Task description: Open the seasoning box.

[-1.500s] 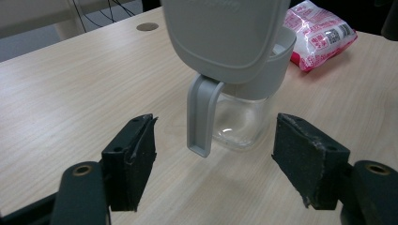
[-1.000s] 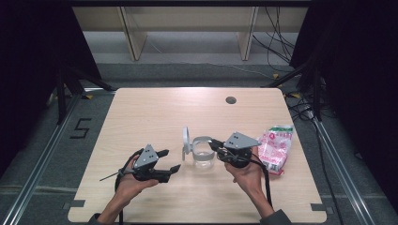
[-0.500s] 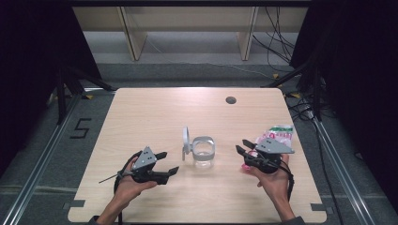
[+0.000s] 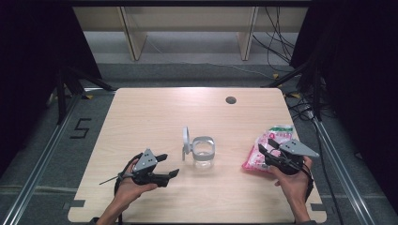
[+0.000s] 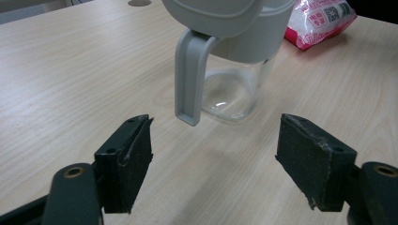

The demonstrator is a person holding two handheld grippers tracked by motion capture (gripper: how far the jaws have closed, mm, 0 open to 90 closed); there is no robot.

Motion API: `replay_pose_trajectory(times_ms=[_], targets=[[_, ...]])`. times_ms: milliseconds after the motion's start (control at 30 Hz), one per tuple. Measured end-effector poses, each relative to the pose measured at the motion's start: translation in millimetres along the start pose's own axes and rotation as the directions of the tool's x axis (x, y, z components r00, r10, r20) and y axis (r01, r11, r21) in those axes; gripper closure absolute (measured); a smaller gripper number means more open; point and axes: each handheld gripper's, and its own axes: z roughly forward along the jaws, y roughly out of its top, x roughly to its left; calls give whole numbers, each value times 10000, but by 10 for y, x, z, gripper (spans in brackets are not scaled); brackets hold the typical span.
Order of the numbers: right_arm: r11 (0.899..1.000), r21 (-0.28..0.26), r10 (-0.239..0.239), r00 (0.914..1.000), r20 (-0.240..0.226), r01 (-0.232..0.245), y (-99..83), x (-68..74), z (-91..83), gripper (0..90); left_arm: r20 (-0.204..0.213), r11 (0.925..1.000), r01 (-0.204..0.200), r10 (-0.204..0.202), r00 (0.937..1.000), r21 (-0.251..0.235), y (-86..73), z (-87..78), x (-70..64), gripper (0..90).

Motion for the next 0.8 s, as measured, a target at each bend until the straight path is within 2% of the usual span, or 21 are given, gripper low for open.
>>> replay_pose_trajectory(times_ms=[67,100,167,200,233,267,300,333,367,400,433,567,600,633,667,700,733,800], targets=[[9999,32,129,9998,144,-130,-18,-45,-16,516,130,9999,-143,144,9998,-53,-10,9,5,262],[9997,21,222,9995,236,-223,-32,-80,-23,503,122,9998,188,-187,9998,-57,-24,16,-19,262],[9984,166,528,9974,485,-536,-78,-178,-52,479,91,9998,200,-200,9998,-28,-28,18,-26,262],[9984,166,528,9974,485,-536,-78,-178,-52,479,91,9998,200,-200,9998,-28,-28,18,-26,262],[9960,329,801,9937,779,-829,-123,-234,-59,457,125,10000,77,-77,9999,8,-27,18,-23,262],[9932,398,1053,9908,853,-1090,-139,-239,-66,455,125,10000,77,-77,9999,8,-27,18,-23,262],[9932,398,1053,9908,853,-1090,-139,-239,-66,455,155,9999,-101,101,9998,14,-25,17,-14,262],[9960,339,798,9928,895,-831,-161,-302,-59,444,159,10000,-64,64,9999,7,-27,18,-17,262],[9955,402,819,9917,989,-862,-175,-325,-60,434,170,10000,-83,83,9998,26,-28,17,-16,262],[9938,484,945,9904,1012,-998,-184,-340,-62,425,171,10000,-77,77,9998,18,-30,17,-16,262],[9865,564,1461,9818,1215,-1538,-197,-332,-76,411,181,10000,-52,51,9998,29,-33,17,-15,262],[9905,549,1188,9856,1205,-1261,-214,-388,-63,398,151,9999,-105,104,9998,76,-34,14,-14,262],[9912,564,1117,9854,1283,-1197,-221,-400,-60,394,145,9998,217,-217,9997,29,-41,19,-37,263],[9849,713,1474,9798,1353,-1581,-222,-378,-65,389,192,9997,231,-232,9995,21,-44,21,-38,262],[9892,625,1238,9835,1318,-1329,-233,-414,-56,384,133,9997,223,-223,9997,39,-44,18,-44,262],[9891,649,1220,9826,1403,-1321,-240,-425,-51,382,148,9998,182,-183,9997,48,-44,17,-43,262],[9830,714,1591,9787,1300,-1693,-241,-412,-58,382,148,9999,111,-112,9998,79,-43,14,-40,262],[9814,675,1691,9760,1371,-1795,-245,-420,-61,376,145,9999,127,-128,9998,68,-47,14,-40,262]])
